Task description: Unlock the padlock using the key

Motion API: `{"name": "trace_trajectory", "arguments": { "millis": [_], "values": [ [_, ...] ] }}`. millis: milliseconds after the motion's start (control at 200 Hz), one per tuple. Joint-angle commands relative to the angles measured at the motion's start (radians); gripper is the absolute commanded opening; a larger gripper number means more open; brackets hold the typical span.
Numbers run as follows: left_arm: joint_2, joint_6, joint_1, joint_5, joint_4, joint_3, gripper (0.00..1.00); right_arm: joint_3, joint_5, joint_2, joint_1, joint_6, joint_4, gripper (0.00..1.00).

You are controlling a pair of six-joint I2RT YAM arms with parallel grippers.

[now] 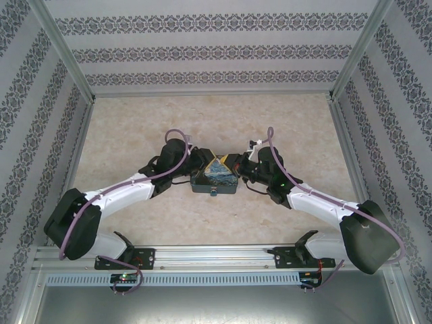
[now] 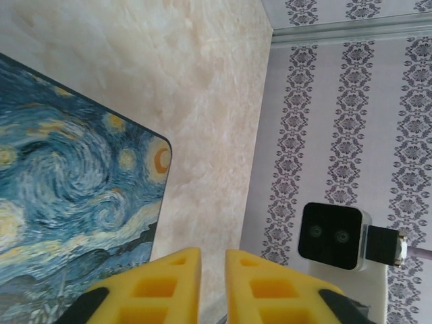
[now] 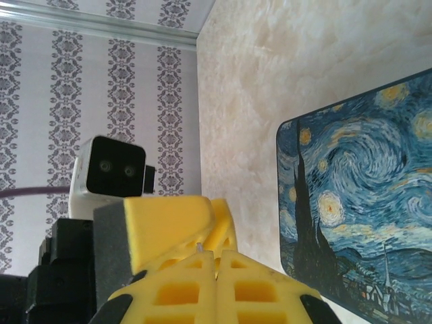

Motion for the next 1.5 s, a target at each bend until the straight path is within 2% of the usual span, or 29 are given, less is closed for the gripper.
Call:
{"name": "trace_trajectory", "arguments": {
  "millis": [0,310,605,829,959,1184,1354,1494],
  "values": [
    [-0.036,-0.016,0.006,-0.046,0.039,-0.024,0.14,-0.011,0.024,-0.003,0.002,0.003,0.036,0.0],
    [-0.035,-0.033,0.007,-0.038,0.079,-0.03,0.13,-0.016,0.029,-0.006,0.0,0.011,0.04,0.0],
    [-0.027,-0.055,-0.007,-0.032,0.133,-0.035,0.21,-0.014,0.026,0.0,0.002,0.011,0.041,0.0],
    [-0.013,-0.056,-0.018,-0.029,0.144,-0.02,0.21,-0.014,0.021,-0.005,0.001,0.003,0.031,0.0],
    [-0.026,-0.04,-0.018,-0.046,0.118,-0.029,0.23,-0.05,0.043,-0.073,-0.008,-0.025,-0.063,0.0],
    [-0.066,0.026,0.004,-0.058,0.002,-0.021,0.26,-0.209,0.094,-0.327,-0.015,-0.042,-0.333,0.0],
    [-0.087,0.057,0.024,-0.055,-0.061,-0.014,0.27,-0.286,0.135,-0.459,0.066,-0.088,-0.574,0.0],
    [-0.088,0.057,0.026,-0.05,-0.062,-0.018,0.28,-0.292,0.193,-0.466,0.109,-0.12,-0.691,0.0]
  ]
}}
